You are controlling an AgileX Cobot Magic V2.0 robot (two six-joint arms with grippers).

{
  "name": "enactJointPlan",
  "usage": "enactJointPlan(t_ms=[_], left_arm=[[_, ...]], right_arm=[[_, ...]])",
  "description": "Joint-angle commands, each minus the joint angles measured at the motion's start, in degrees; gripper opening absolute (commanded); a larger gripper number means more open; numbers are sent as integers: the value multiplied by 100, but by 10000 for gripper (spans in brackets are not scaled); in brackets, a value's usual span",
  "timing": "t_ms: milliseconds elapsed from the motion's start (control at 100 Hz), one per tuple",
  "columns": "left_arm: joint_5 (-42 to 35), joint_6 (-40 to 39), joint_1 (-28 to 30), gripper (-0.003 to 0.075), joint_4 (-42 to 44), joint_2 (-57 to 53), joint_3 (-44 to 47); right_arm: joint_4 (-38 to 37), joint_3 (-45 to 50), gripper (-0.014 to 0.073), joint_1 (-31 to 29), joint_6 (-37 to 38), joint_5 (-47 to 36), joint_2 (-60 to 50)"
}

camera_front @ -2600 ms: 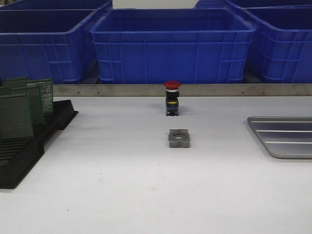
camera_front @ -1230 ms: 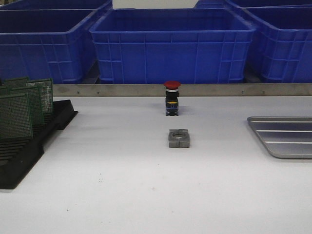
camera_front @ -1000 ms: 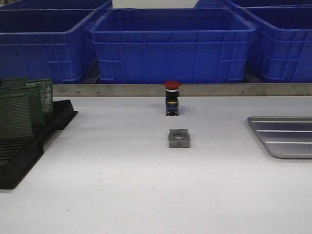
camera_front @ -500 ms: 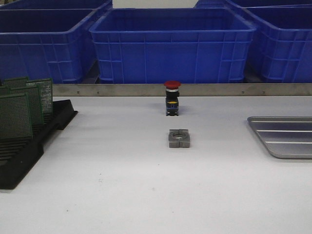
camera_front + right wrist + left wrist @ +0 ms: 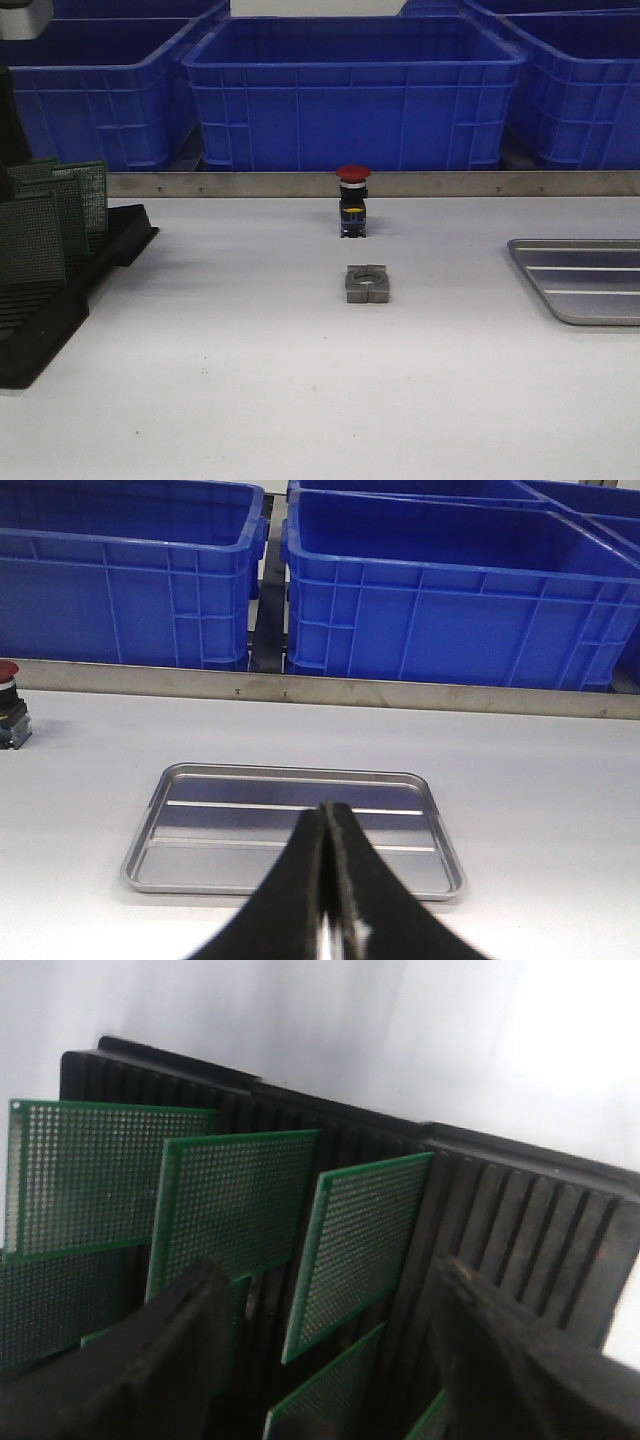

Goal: Place circuit board on tray
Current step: 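Reach the left gripper into the black rack and grasp a green circuit board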

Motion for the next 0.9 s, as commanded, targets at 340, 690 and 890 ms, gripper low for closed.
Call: enactJointPlan(t_ms=[340, 690, 890], left_arm=[[445, 191, -136, 375, -209, 603, -570], [871, 191, -136, -20, -209, 608, -570], [1005, 191, -148, -20, -209, 570, -582]], right_arm=[[-75, -68, -112, 0, -6, -431, -148], [-75, -68, -112, 0, -6, -431, -148], [-75, -68, -112, 0, -6, -431, -148]])
